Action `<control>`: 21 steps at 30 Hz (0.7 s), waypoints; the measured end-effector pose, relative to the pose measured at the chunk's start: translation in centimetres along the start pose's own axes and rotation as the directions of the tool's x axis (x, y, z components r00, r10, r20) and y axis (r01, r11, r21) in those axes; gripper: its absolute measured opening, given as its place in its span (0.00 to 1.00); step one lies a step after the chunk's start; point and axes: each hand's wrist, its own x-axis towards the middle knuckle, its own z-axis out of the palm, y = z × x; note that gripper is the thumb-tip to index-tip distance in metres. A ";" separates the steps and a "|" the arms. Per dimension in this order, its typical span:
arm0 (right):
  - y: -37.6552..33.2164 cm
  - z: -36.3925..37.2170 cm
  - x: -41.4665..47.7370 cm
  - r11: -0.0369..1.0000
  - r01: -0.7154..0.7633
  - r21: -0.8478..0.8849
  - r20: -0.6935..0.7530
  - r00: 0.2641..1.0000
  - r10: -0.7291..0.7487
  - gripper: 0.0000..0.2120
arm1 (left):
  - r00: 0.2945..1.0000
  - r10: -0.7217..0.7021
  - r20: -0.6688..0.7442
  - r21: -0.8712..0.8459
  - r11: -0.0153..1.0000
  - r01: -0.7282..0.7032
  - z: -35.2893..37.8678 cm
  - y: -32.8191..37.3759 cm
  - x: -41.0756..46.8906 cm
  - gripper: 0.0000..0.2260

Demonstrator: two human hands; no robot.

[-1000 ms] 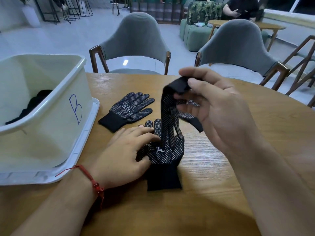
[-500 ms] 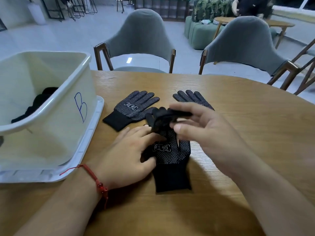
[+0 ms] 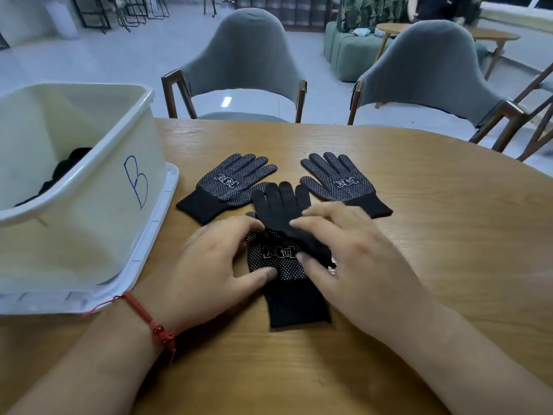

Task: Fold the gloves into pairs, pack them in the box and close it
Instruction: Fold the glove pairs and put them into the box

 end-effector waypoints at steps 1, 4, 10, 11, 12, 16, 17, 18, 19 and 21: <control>0.0 0.4 0.0 0.999 0.033 0.043 0.039 0.999 -0.035 0.17 | 1.000 -0.013 -0.006 -0.011 1.000 0.013 0.1 0.0 0.0 0.31; -0.1 1.1 0.2 0.994 0.014 0.112 0.073 0.997 -0.023 0.16 | 1.000 -0.030 0.006 -0.043 0.999 0.030 0.1 0.0 0.1 0.37; -0.4 -0.1 -0.1 0.948 -0.005 0.319 -0.029 0.999 0.015 0.13 | 1.000 -0.028 0.006 -0.020 0.999 0.028 0.1 0.0 0.2 0.40; -0.4 -0.1 -0.1 0.947 0.005 0.320 -0.017 1.000 0.000 0.13 | 1.000 -0.029 0.009 -0.020 0.999 0.029 0.1 0.0 0.2 0.40; -0.4 0.0 -0.2 0.949 0.011 0.314 0.004 1.000 -0.012 0.13 | 0.999 -0.031 0.011 -0.023 0.999 0.031 0.0 0.0 0.2 0.39; -0.6 0.4 -0.2 0.969 0.048 0.241 0.067 0.996 -0.066 0.12 | 0.999 -0.043 -0.005 -0.041 0.998 0.042 0.1 0.3 0.2 0.39; -0.6 0.3 -0.2 0.971 0.063 0.232 0.059 0.995 -0.079 0.12 | 0.999 -0.045 -0.004 -0.044 0.998 0.044 0.1 0.3 0.2 0.39; -0.6 0.3 -0.2 0.971 0.074 0.227 0.051 0.995 -0.088 0.11 | 0.999 -0.048 -0.001 -0.048 0.998 0.048 0.0 0.3 0.3 0.40; -0.6 0.2 -0.2 0.971 0.082 0.223 0.047 0.994 -0.095 0.11 | 0.999 -0.053 0.001 -0.052 0.997 0.053 0.0 0.4 0.3 0.40; -0.5 0.2 -0.2 0.970 0.092 0.224 0.053 0.993 -0.106 0.10 | 0.998 -0.055 0.007 -0.052 0.997 0.055 0.0 0.3 0.3 0.40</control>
